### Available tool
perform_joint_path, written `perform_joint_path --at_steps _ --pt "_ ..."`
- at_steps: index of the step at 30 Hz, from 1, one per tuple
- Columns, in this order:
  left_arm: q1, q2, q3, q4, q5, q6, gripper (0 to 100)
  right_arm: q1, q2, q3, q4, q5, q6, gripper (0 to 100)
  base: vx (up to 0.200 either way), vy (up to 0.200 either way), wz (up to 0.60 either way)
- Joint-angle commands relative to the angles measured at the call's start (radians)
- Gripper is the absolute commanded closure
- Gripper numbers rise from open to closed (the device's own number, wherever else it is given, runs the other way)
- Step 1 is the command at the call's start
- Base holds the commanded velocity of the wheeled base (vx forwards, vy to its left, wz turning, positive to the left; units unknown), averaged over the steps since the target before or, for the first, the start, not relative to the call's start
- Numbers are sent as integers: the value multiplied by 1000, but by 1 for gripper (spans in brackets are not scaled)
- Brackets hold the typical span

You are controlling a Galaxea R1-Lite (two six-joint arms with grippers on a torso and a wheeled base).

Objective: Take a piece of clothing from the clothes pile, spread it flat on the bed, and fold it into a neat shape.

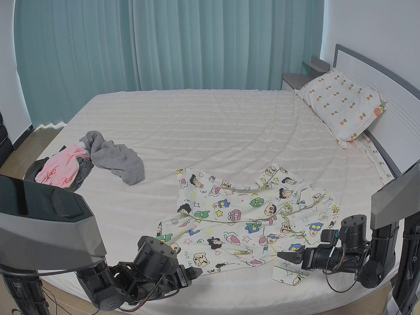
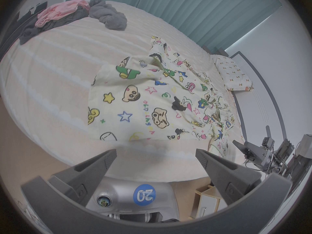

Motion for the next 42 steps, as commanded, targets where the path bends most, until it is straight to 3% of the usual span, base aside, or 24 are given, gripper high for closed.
perform_joint_path --at_steps 1,4,6,7,8,27,42 --pt "25 79 -35 1 39 -19 0 -1 2 8 -12 -1 -14 0 0 0 0" --pt "28 119 -52 0 111 -18 0 -9 8 8 -12 -16 -34 0 0 0 0" --pt "28 119 -52 0 111 -18 0 -9 8 8 -12 -16 -34 0 0 0 0" --pt "25 169 -57 -4 193 8 0 -10 15 8 -12 -29 -46 0 0 0 0" --pt "23 185 -58 -7 208 31 0 -10 16 8 -12 -29 -46 0 0 0 0" --pt "17 186 -51 32 233 129 0 -9 16 6 -12 -29 -52 0 0 0 0" --pt "22 191 -144 105 233 168 0 -4 15 6 -12 -29 -52 0 0 0 0"
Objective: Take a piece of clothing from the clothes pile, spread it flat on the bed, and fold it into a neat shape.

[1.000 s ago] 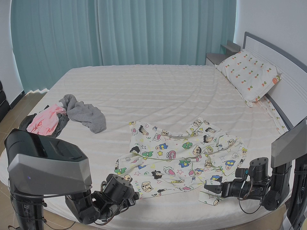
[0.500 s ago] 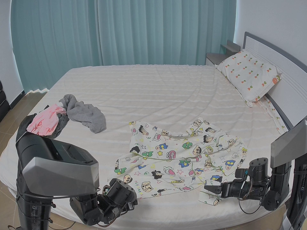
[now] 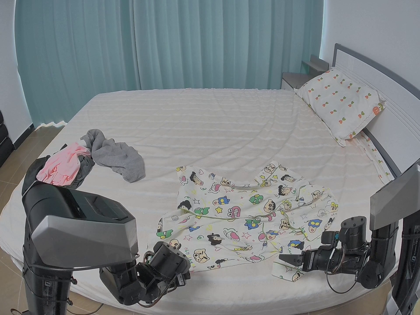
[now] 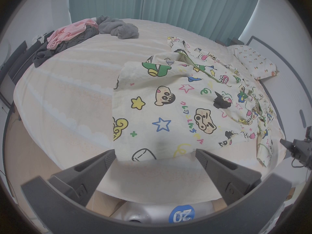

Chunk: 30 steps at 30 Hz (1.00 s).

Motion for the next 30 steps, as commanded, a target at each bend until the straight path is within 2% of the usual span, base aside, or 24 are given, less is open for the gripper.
perform_joint_path --at_steps 1,6,13,14,30 --pt "-2 1 -15 15 0 11 0 1 0 -1 -12 1 0 0 0 0 0" --pt "-2 -2 -15 35 -1 65 0 1 0 -1 -12 1 0 0 0 0 0" --pt "-2 -2 -20 58 -11 73 0 1 0 -1 -12 1 0 0 0 0 0" --pt "-2 -4 -27 80 -11 71 100 1 0 -1 -12 1 0 0 0 0 0" --pt "12 -5 -12 130 -6 64 100 1 0 1 -12 2 0 0 0 0 0"
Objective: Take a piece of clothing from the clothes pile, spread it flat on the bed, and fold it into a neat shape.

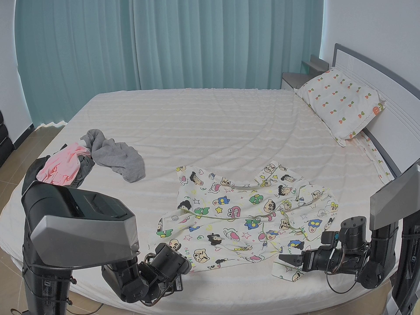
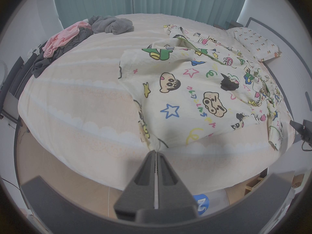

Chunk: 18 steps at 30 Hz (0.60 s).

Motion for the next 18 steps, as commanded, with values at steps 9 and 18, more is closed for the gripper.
perform_joint_path --at_steps 9,18 --pt "69 -16 85 -7 8 -3 100 -2 1 -2 -12 2 2 0 0 0 0" --pt "132 -2 93 -159 -35 -2 100 -10 -5 16 -12 -7 -3 0 0 0 0"
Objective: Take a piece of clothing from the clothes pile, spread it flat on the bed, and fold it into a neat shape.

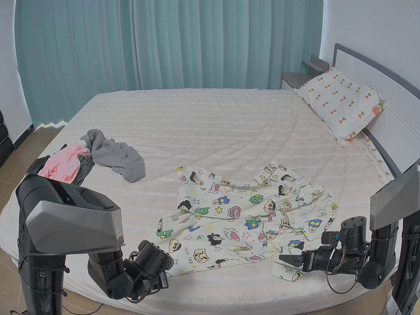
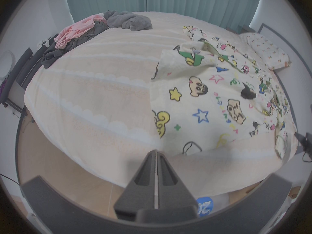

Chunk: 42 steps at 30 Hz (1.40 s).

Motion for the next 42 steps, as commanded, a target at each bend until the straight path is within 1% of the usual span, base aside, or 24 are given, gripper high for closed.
perform_joint_path --at_steps 1,4,5,6,7,8,12,16,17,22,23,24,28,30,33,37,38,42 --pt "31 14 7 -70 -30 9 100 -4 -3 17 -12 -17 -1 0 0 0 0" --pt "31 16 5 -76 -44 14 100 -1 -3 21 -12 -28 -1 0 0 0 0" --pt "39 14 4 -79 -76 55 100 8 -3 27 -12 -45 -1 0 0 0 0" --pt "40 14 4 -79 -78 60 100 8 -3 27 -12 -46 -1 0 0 0 0" --pt "46 14 5 -80 -87 90 100 8 -3 32 -12 -46 1 0 0 0 0" --pt "46 12 7 -80 -87 95 0 8 -5 35 -12 -46 1 0 0 0 0" --pt "51 -17 27 -83 -107 100 0 8 -5 49 -12 -46 1 0 0 0 0" --pt "69 -55 39 -88 -176 118 0 8 -7 47 -12 -46 -1 0 0 0 0" --pt "85 -53 33 -93 -191 147 0 10 -7 47 -12 -46 -1 0 0 0 0" --pt "108 -17 16 -155 -190 250 0 14 -7 47 -12 -46 -1 0 0 0 0" --pt "109 -11 13 -155 -190 256 0 14 -7 47 -12 -48 -1 0 0 0 0" --pt "112 22 -13 -160 -182 285 0 14 -7 47 -12 -48 -1 0 0 0 0" --pt "108 78 -53 -159 -159 313 0 14 -8 47 -12 -48 -1 0 0 0 0" --pt "105 78 -55 -155 -159 322 0 14 -8 47 -12 -48 -1 0 0 0 0" --pt "103 78 -61 -149 -161 363 0 14 -8 46 -12 -48 -1 0 0 0 0" --pt "102 78 -61 -154 -161 370 0 14 -7 47 -12 -48 -1 0 0 0 0" --pt "100 78 -64 -155 -161 368 100 14 -8 46 -12 -48 -1 0 0 0 0" --pt "94 80 -62 -157 -158 365 100 14 -10 49 -12 -54 -1 0 0 0 0"
